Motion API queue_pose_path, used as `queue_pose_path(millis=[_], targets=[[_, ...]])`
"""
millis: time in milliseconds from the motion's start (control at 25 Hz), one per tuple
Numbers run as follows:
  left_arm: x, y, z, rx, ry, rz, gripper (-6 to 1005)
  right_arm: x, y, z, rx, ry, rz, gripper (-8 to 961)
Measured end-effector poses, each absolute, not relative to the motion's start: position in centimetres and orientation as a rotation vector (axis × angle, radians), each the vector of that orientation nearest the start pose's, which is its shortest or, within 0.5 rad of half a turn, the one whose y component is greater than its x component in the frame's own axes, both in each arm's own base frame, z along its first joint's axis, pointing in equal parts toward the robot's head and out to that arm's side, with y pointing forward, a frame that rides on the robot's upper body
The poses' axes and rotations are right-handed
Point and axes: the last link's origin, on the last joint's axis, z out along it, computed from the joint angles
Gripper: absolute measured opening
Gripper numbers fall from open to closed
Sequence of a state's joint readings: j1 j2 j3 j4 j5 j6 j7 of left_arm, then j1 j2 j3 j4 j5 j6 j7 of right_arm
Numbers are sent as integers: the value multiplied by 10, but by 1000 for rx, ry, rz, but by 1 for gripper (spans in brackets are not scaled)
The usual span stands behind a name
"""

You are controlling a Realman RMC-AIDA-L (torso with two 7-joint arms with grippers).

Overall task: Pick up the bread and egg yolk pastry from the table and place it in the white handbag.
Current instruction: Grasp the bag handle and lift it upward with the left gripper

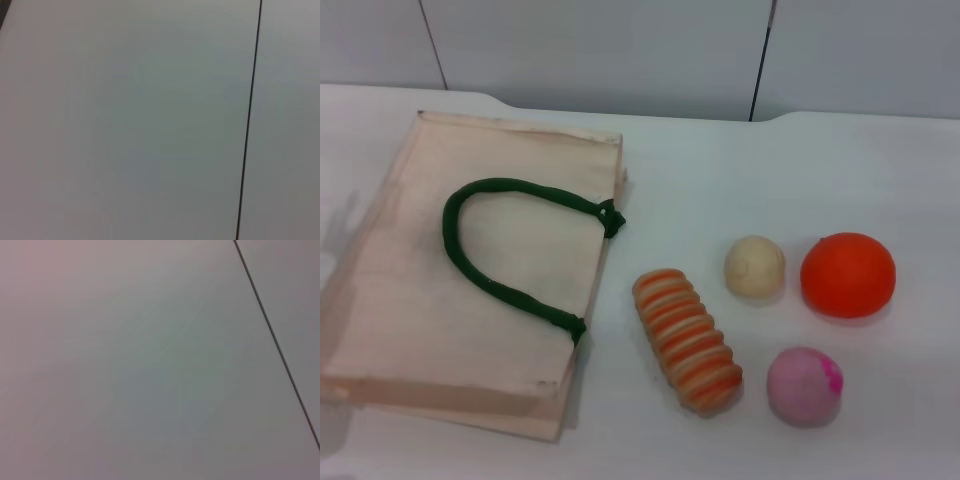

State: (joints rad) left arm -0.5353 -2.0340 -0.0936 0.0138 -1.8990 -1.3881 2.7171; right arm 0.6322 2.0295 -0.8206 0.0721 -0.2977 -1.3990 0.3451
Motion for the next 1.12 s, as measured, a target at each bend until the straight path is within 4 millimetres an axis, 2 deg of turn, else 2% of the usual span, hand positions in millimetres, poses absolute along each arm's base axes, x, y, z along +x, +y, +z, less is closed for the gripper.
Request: queue_pose_path(millis=[480,840,1040,1120], targets=[[-335,349,75,-1252,-521,-975,713,311,371,64,-1269,491,973,861],[-329,352,57,-1422,-631,-1066,712,314,368,64,-1272,490,968,860],[-330,356,71,-1536,-760,-1170,712,314,368,64,-1273,488,967,860],[-331,358,83,-1596,-861,-1213,711,314,368,64,-1273,488,967,860]])
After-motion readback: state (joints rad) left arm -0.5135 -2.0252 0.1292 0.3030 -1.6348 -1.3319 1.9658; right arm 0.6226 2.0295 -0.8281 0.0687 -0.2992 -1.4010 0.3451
